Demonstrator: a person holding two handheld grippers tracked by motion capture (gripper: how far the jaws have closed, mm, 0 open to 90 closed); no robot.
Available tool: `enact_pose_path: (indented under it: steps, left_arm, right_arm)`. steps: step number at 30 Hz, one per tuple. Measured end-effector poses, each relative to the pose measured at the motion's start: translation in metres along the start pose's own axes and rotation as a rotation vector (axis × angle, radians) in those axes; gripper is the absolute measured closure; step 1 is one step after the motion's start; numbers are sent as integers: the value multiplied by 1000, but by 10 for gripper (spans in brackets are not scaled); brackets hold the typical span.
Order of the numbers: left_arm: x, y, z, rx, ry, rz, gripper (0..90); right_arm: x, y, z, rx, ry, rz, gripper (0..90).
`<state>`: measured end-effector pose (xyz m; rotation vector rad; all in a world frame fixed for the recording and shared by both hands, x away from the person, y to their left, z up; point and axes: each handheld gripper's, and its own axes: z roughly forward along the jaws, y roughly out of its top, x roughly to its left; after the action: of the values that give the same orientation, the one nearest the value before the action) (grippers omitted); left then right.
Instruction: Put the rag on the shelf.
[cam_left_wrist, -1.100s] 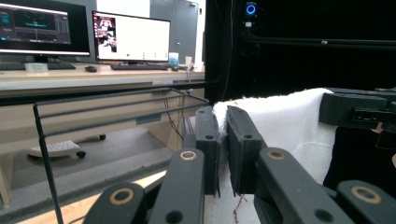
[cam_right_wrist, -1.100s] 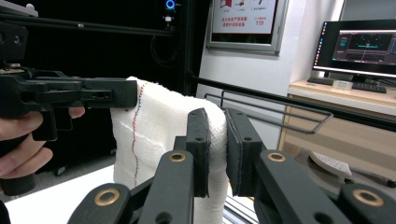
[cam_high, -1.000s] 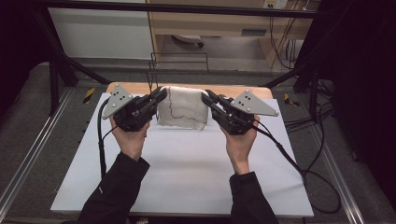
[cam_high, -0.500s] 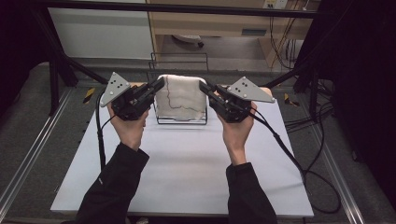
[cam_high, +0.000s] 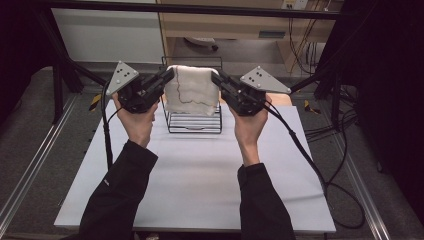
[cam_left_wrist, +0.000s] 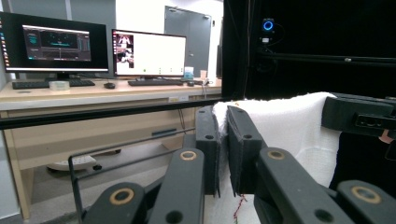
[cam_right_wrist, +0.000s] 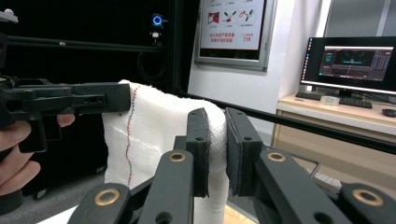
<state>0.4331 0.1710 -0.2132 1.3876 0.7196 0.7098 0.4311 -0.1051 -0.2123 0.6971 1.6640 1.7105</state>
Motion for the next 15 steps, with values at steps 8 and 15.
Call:
enact_pose_path:
  steps: [8, 15]
  left_arm:
    - [8, 12, 9, -11, 10, 4, 835]
    - [16, 20, 14, -21, 13, -11, 835]
  right_arm:
    - [-6, 12, 13, -8, -10, 0, 808]
    - [-8, 23, 23, -8, -15, -13, 808]
